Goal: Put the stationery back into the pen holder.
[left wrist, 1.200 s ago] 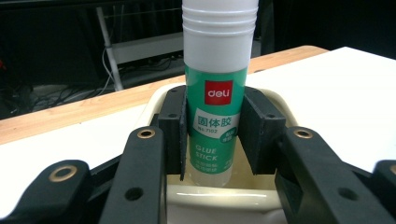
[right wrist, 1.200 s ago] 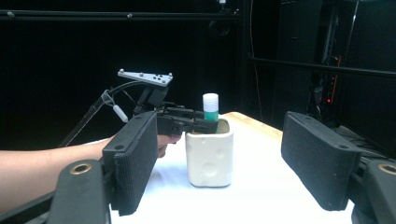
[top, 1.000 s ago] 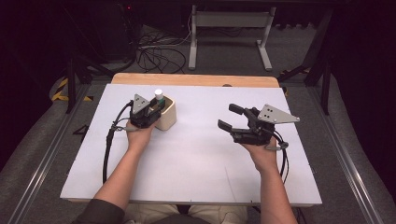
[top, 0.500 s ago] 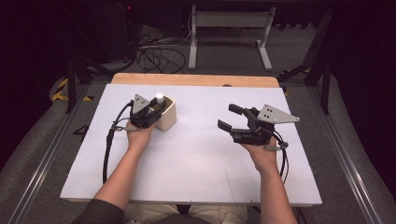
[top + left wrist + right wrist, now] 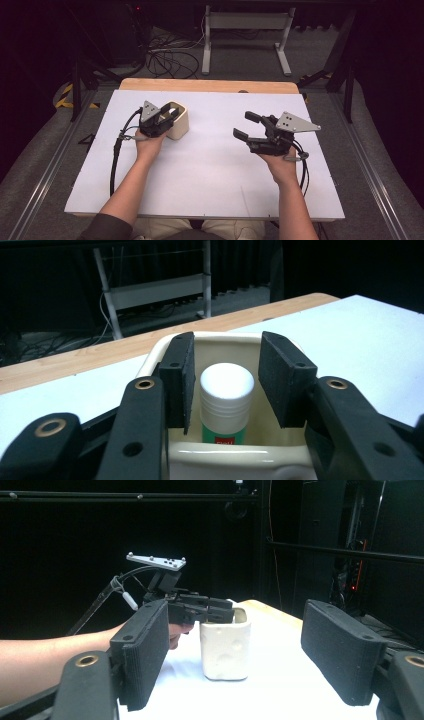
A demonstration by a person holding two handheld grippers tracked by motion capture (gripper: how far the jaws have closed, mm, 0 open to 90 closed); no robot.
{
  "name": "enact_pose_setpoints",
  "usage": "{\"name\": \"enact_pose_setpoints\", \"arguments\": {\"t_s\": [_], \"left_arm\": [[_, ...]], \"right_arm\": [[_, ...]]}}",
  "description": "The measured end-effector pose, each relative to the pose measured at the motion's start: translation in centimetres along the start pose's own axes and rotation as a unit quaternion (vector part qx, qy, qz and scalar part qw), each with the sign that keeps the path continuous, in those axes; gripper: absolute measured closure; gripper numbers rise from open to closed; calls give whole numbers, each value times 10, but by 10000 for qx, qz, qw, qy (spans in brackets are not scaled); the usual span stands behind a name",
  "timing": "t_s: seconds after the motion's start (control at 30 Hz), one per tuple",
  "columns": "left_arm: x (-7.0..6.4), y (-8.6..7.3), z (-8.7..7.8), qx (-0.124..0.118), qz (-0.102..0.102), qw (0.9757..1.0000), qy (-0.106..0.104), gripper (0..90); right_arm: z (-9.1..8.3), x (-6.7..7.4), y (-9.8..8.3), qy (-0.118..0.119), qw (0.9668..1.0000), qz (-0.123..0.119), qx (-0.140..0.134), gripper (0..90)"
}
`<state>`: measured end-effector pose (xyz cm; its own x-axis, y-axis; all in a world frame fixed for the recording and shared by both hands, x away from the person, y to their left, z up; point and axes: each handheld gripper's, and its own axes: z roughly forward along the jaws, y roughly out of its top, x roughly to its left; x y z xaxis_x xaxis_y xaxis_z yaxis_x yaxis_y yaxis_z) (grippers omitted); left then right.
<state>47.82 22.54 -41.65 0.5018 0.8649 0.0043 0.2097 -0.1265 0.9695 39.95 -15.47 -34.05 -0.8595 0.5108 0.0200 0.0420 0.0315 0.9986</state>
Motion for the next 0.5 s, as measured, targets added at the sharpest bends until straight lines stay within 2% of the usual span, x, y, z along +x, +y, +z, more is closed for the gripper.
{"name": "enact_pose_setpoints", "arguments": {"t_s": [0.5], "left_arm": [[2, 5, -6, -194, -115, 9996, -145, 489]], "right_arm": [[-1, -1, -1, -19, 10000, 12, 20, 280]]}}
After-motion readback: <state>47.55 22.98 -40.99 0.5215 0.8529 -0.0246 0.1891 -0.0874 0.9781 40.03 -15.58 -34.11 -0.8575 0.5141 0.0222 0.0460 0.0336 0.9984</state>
